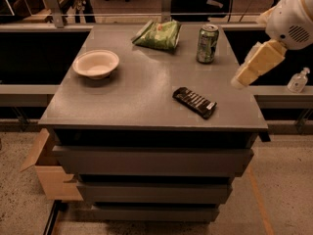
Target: Move green can near paper bowl
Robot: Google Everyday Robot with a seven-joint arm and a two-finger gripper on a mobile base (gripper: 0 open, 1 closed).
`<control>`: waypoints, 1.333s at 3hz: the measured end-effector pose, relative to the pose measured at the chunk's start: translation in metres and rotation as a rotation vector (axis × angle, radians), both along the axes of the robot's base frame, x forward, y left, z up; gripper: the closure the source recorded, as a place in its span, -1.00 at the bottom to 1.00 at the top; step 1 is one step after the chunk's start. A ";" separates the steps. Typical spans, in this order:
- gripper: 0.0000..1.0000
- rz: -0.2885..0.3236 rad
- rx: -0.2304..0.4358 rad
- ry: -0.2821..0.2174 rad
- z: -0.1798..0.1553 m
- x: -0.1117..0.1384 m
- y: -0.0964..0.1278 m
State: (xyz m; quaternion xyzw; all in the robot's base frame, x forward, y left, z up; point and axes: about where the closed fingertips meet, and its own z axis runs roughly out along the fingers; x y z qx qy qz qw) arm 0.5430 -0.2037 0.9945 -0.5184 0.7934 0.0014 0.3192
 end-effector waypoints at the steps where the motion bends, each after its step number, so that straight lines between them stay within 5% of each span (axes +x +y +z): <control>1: -1.00 -0.050 0.120 -0.048 -0.013 0.046 0.009; 3: -1.00 -0.074 0.162 -0.079 -0.017 0.061 0.007; 4: -1.00 -0.110 0.244 -0.130 -0.022 0.101 0.007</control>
Offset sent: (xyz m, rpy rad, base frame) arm 0.0377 0.0080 -0.0113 0.1040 -0.0345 -0.0425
